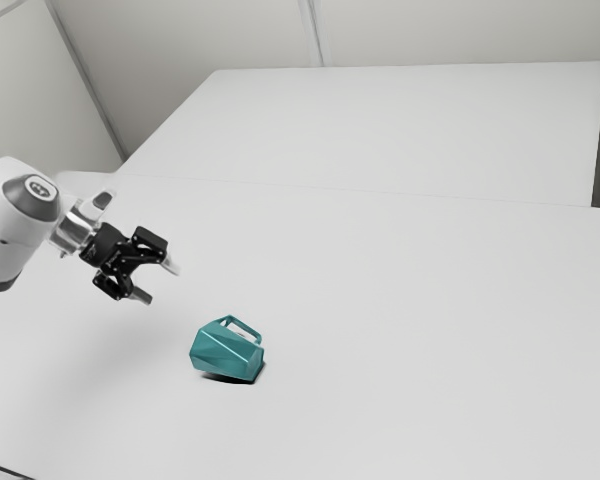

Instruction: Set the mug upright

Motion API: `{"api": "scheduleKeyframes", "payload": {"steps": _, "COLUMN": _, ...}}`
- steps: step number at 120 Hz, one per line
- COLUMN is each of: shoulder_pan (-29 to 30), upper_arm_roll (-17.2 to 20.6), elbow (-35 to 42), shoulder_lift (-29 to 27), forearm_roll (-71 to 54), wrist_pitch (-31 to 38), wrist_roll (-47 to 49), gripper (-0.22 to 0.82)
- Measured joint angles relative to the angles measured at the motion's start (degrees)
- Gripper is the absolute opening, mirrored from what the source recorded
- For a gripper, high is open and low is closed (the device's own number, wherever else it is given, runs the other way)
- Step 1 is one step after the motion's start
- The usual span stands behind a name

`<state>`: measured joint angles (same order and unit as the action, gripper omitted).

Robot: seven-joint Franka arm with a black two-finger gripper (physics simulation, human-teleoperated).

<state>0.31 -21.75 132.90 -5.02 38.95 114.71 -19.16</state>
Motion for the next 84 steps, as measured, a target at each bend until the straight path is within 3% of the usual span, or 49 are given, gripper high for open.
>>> {"api": "scheduleKeyframes", "payload": {"steps": 37, "shoulder_pan": 0.04, "upper_arm_roll": -0.22, "elbow": 3.36, "shoulder_lift": 0.61, "forearm_roll": 2.0, "wrist_pitch": -4.4, "wrist_roll": -9.53, "gripper": 0.58}}
{"api": "scheduleKeyframes", "payload": {"steps": 84, "shoulder_pan": -0.54, "upper_arm_roll": -0.22, "elbow": 5.83, "shoulder_lift": 1.07, "forearm_roll": 2.76, "wrist_pitch": -4.71, "wrist_roll": -16.98, "gripper": 0.58}}
